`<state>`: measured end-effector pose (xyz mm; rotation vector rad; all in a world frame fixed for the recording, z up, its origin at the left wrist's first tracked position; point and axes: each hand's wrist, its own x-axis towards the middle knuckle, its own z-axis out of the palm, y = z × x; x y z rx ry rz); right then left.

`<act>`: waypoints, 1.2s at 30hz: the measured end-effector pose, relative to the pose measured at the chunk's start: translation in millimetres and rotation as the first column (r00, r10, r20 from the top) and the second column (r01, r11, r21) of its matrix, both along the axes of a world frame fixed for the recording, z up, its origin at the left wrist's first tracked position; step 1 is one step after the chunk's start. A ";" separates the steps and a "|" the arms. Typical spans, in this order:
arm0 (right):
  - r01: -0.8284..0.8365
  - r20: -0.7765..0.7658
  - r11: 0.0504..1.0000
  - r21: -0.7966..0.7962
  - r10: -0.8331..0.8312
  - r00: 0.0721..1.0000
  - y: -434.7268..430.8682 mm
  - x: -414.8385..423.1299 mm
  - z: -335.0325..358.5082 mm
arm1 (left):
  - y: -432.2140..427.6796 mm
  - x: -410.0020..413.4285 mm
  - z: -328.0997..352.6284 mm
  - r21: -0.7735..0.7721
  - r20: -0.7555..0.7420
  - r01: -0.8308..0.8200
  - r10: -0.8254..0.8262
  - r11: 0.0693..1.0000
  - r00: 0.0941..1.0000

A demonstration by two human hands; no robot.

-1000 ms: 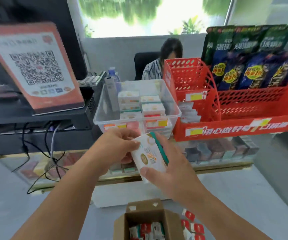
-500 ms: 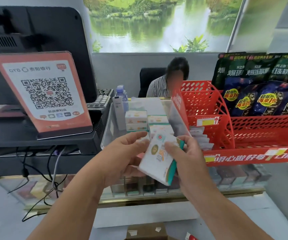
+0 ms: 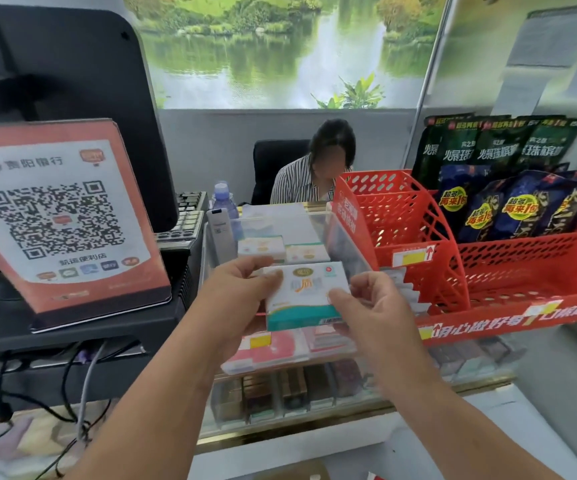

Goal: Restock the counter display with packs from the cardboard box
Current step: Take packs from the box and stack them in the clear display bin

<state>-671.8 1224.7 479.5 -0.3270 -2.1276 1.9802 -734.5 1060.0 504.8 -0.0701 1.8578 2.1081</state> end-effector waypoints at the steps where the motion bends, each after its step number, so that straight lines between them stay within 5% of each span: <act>1: -0.017 -0.055 0.949 0.314 0.037 0.998 5.5 -0.9 -0.4 | 3.2 -4.9 -2.2 -0.015 0.001 -0.038 0.038 0.999 0.999; 3: 0.048 -0.174 0.518 0.854 0.197 0.965 15.5 -12.0 -5.1 | 12.6 -14.0 -5.3 -0.040 0.007 -0.075 0.075 0.996 0.997; 5: 0.096 -0.120 0.085 0.992 0.345 0.931 18.9 -34.1 -11.1 | 26.9 -23.3 -6.4 -0.088 -0.008 -0.062 0.062 0.994 0.998; 6: 0.087 -0.079 -0.008 0.996 0.359 0.930 20.8 -47.7 -14.1 | 34.4 -29.4 -7.2 -0.131 -0.027 -0.064 0.061 0.989 0.998; 12: -0.005 0.040 -0.133 0.991 0.263 0.964 38.6 -129.1 -16.7 | 45.2 -63.8 -12.6 -0.428 -0.204 -0.156 0.073 0.890 0.976; 19: -0.086 0.127 -0.204 0.975 0.196 0.972 36.0 -208.3 -52.0 | 21.5 -75.7 -30.0 -0.575 -0.242 -0.152 0.011 0.804 0.970; 25: -0.243 0.261 -0.167 0.956 0.098 0.960 26.5 -226.7 -76.0 | 27.1 -88.4 -35.3 -0.673 -0.216 -0.088 -0.081 0.735 0.973; 36: -0.250 0.244 0.005 0.968 0.192 0.951 36.7 -213.2 -59.4 | 32.4 -77.1 -29.0 -0.688 -0.272 -0.087 -0.144 0.720 0.952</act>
